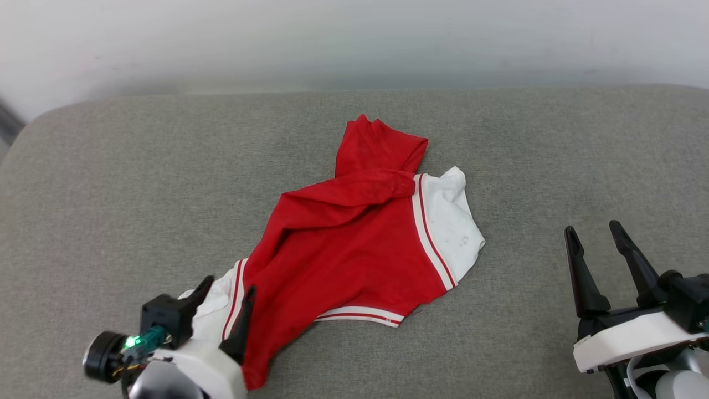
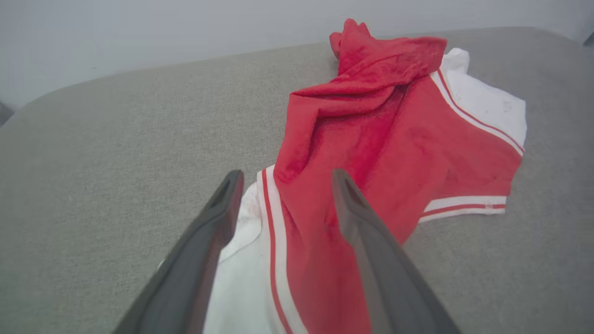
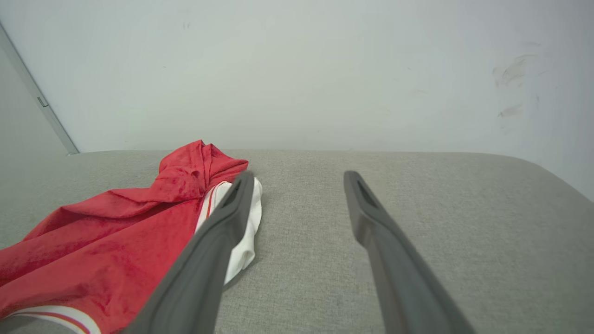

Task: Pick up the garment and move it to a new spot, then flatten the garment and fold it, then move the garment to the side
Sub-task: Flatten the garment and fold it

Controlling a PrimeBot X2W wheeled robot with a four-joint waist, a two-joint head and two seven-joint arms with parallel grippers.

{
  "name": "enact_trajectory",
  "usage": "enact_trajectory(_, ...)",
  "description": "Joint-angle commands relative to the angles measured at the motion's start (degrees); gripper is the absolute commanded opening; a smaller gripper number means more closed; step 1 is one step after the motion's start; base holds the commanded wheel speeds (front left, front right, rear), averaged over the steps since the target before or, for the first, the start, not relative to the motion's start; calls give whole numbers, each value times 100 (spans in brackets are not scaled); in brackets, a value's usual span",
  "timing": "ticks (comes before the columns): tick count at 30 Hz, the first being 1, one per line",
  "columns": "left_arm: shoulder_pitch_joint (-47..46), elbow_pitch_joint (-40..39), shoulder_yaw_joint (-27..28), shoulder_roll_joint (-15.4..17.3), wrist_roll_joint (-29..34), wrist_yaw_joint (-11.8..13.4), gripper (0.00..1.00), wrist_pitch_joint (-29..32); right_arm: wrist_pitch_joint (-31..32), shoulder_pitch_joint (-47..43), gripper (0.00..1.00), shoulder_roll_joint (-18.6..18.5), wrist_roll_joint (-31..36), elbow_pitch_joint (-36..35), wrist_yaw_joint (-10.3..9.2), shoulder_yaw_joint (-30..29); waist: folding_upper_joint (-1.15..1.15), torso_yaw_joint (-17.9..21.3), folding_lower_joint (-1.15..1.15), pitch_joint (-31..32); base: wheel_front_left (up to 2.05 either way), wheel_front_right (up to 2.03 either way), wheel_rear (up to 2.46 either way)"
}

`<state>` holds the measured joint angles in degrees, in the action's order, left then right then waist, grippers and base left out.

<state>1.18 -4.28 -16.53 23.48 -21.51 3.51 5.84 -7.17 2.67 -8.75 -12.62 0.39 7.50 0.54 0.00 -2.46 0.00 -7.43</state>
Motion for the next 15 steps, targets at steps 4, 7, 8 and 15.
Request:
enact_trajectory(4,-543,-181,-367,-233,67,-266,100,1,50,25,100,-54,-26,-68,-2,10,0,150,0,-128,0,0,0)
enact_trajectory(7,-957,-113,-727,-469,-102,-538,100,407,86,121,100,-67,-15,-98,-2,65,0,295,0,-275,0,0,0)
enact_trajectory(8,-1115,-51,-857,-488,-94,-625,100,595,102,161,100,-71,-4,-103,-2,104,0,363,0,-329,0,0,0)
enact_trajectory(15,-2242,644,-1570,-838,-258,-951,100,1798,58,327,100,-19,13,-77,-2,109,0,810,0,-740,0,0,0)
